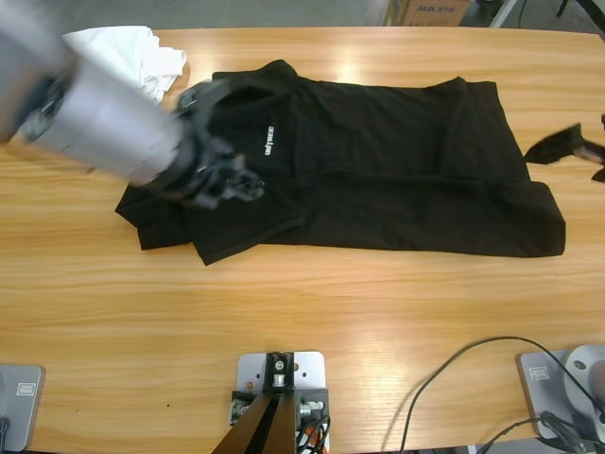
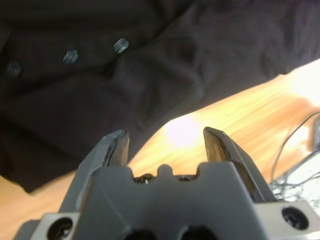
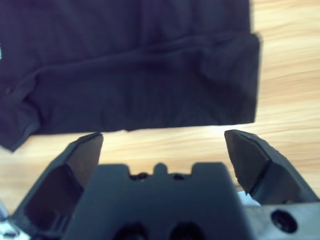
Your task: Fold clothes
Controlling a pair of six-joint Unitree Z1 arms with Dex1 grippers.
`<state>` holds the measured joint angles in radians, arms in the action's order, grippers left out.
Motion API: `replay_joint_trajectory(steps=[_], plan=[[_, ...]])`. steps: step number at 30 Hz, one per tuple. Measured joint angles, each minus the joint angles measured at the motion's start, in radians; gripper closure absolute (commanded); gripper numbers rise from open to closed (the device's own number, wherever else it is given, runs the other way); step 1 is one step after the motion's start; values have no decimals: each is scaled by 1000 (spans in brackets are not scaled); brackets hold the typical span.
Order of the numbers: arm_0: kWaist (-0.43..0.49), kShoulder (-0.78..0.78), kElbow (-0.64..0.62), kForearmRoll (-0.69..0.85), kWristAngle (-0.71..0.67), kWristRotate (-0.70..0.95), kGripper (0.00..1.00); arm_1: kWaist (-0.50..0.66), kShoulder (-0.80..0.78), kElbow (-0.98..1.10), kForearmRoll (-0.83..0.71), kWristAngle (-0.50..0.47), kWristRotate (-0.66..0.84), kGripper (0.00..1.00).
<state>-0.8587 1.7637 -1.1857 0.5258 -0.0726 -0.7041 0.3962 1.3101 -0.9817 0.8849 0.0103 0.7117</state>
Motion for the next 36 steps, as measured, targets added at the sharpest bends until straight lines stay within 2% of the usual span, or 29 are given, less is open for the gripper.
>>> replay_joint_trajectory(steps=[1, 2, 3, 4, 5, 8, 15, 16, 18, 19, 26, 33, 36], plan=[[12, -30, 82, -65, -12, -41, 902, 21, -24, 18, -9, 8, -6, 0], [25, -57, 165, -140, -29, -84, 794, 43, -38, 30, -17, 13, -14, 0], [37, -77, 244, -210, -44, -124, 465, 62, -47, 42, -25, 13, -20, 0], [45, -95, 315, -272, -51, -159, 236, 82, -55, 52, -35, 14, -24, 0], [53, -111, 381, -330, -55, -188, 123, 97, -61, 60, -43, 14, -26, 0], [73, -139, 532, -439, -58, -252, 11, 128, -65, 75, -55, 14, -27, 0], [164, -172, 844, -784, -58, -426, 9, 137, -65, 100, -68, 19, -27, 0], [176, -177, 877, -837, -57, -464, 41, 137, -65, 102, -70, 21, -27, 0], [193, -187, 928, -917, -41, -554, 211, 139, -65, 107, -73, 27, -27, 0], [197, -191, 944, -942, -28, -597, 285, 140, -65, 110, -75, 30, -27, 0], [204, -179, 1008, -1074, 26, -780, 350, 143, -67, 144, -103, 35, -27, 0], [200, 19, 1120, -1489, 26, -878, 370, 143, -79, 167, -130, 37, -27, 0], [192, 78, 1137, -1591, 25, -898, 370, 143, -84, 171, -134, 37, -27, 0]])
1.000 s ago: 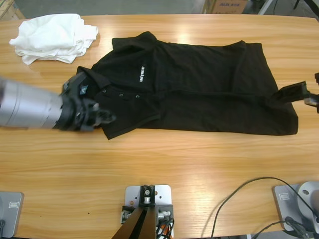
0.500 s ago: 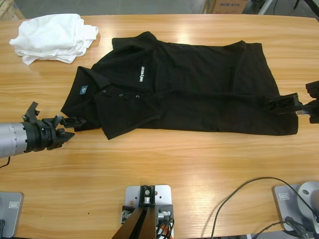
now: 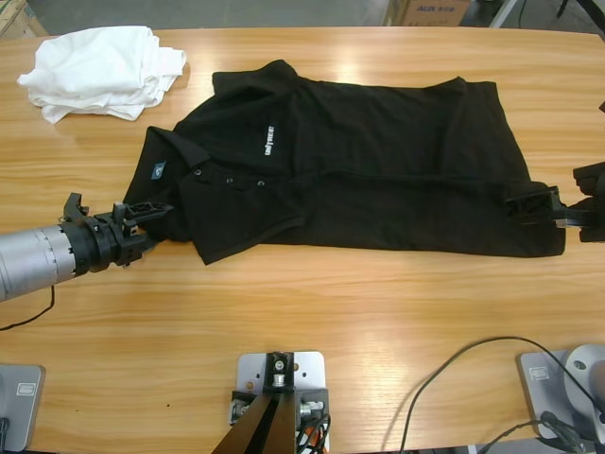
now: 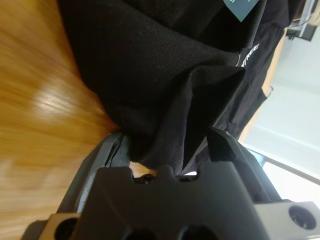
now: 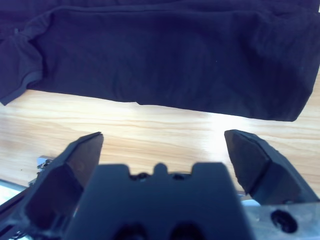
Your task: Fold clothes
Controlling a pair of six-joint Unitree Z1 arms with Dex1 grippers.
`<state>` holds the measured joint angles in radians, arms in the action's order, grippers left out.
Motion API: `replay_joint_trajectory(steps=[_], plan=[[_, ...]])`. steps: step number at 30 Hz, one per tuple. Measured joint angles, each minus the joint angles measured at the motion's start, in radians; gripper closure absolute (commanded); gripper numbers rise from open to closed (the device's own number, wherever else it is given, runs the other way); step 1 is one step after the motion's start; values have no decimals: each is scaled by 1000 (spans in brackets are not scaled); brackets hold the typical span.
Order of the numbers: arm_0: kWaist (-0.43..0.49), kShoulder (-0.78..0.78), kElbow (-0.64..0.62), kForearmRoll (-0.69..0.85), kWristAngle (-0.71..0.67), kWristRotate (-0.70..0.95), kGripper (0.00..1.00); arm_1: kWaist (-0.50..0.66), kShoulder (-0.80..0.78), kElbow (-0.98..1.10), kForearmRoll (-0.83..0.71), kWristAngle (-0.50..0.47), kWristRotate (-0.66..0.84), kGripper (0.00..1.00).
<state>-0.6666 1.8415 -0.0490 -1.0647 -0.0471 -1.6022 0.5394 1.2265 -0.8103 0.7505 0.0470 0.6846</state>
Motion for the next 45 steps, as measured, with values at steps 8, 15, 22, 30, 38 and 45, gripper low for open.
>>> replay_joint_trajectory(steps=[8, 15, 22, 30, 38, 45], plan=[[-2, 54, 7, -76, 0, 2, 1000, 0, 0, 7, -21, 0, 0, 0], [-2, 96, 23, -118, 0, 58, 1000, 0, -1, 26, -42, 0, 15, 0], [-4, 79, 25, -75, 1, 71, 1000, 0, -140, 99, -49, -50, 304, 0], [-24, -145, 14, 259, 4, 73, 1000, 0, -283, 175, -39, -80, 502, 2], [-25, -288, 15, 450, 5, 73, 1000, 0, -321, 218, -35, -72, 967, 13], [-25, -336, -4, 551, -15, 73, 1000, 0, -349, 391, -199, -45, 1341, 78]])
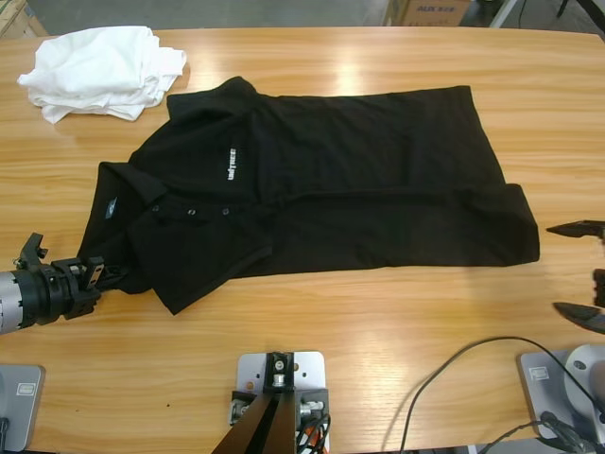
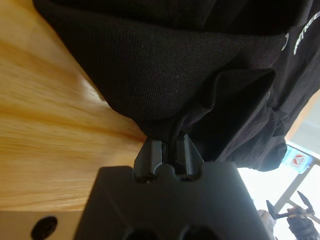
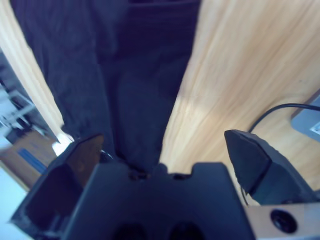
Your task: Fold clothes
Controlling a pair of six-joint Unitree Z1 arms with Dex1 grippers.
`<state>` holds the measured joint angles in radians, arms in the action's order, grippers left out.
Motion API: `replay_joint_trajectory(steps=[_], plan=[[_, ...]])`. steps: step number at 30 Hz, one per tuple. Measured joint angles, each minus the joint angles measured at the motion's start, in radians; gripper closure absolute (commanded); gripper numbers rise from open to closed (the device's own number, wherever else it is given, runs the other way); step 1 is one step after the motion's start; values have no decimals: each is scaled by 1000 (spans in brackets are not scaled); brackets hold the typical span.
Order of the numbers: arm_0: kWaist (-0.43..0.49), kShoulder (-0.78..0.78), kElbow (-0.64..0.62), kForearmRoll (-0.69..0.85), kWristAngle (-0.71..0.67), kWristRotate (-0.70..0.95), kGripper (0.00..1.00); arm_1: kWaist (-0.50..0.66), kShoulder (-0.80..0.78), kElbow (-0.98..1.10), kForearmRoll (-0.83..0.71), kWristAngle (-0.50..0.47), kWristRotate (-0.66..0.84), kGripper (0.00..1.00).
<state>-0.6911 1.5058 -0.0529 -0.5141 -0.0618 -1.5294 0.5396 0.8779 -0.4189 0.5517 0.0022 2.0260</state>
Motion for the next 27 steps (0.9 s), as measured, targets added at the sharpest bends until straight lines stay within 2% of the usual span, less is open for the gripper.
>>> replay_joint_trajectory(steps=[3, 7, 11, 13, 15, 25, 27], plan=[[0, -6, -22, 41, -3, 0, 1000, 0, 73, 30, -80, -31, 61, 87], [0, -7, -45, 79, -16, 0, 1000, 0, 270, 32, -164, -34, 86, 100], [0, -21, -58, 119, -29, 5, 1000, 0, 410, 31, -185, -35, 71, 248], [0, -33, -65, 147, -32, 5, 1000, -2, 438, 27, -196, -43, 49, 286], [0, -39, -70, 165, -33, 5, 1000, -8, 457, 26, -213, -53, 11, 390], [0, -52, -73, 184, -33, 5, 1000, -14, 555, 19, -247, -76, -123, 393], [0, -53, -73, 188, -33, 5, 1000, -18, 573, 18, -250, -81, -136, 428]])
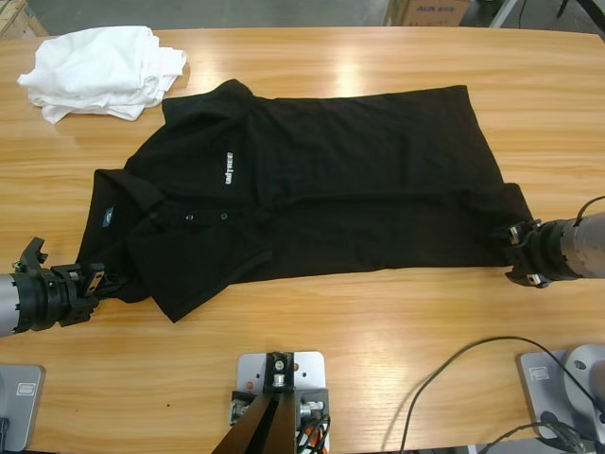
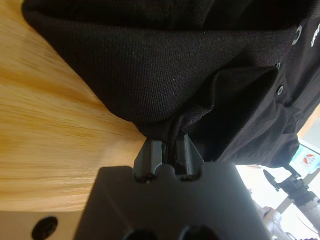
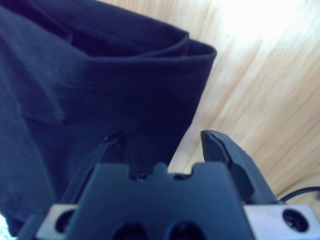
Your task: Fold clothes
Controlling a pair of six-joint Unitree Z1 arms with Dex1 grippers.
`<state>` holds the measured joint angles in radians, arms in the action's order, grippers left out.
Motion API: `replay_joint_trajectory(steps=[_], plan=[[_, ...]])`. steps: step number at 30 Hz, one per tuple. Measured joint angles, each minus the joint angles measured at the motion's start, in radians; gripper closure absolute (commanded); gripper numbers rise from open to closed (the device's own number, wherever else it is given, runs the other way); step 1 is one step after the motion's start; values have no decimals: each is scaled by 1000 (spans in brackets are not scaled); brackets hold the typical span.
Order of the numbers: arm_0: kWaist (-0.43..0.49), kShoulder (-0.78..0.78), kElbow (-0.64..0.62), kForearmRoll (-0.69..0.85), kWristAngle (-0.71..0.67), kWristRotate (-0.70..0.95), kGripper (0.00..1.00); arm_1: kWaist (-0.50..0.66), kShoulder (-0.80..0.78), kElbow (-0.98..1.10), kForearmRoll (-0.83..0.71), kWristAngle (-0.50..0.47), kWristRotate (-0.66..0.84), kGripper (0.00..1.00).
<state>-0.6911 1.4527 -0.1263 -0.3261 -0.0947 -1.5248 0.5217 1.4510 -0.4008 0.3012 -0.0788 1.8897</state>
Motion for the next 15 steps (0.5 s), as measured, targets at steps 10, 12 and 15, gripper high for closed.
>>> replay_joint_trajectory(steps=[10, 12, 15], plan=[[0, -1, -6, 14, 0, 0, 1000, -64, 39, 0, -53, -12, -95, 886], [0, -1, -6, 14, 0, 0, 1000, -66, 41, 0, -61, -12, -118, 1000], [0, -1, -6, 14, 0, 0, 1000, -67, 51, 0, -72, -13, -148, 1000]])
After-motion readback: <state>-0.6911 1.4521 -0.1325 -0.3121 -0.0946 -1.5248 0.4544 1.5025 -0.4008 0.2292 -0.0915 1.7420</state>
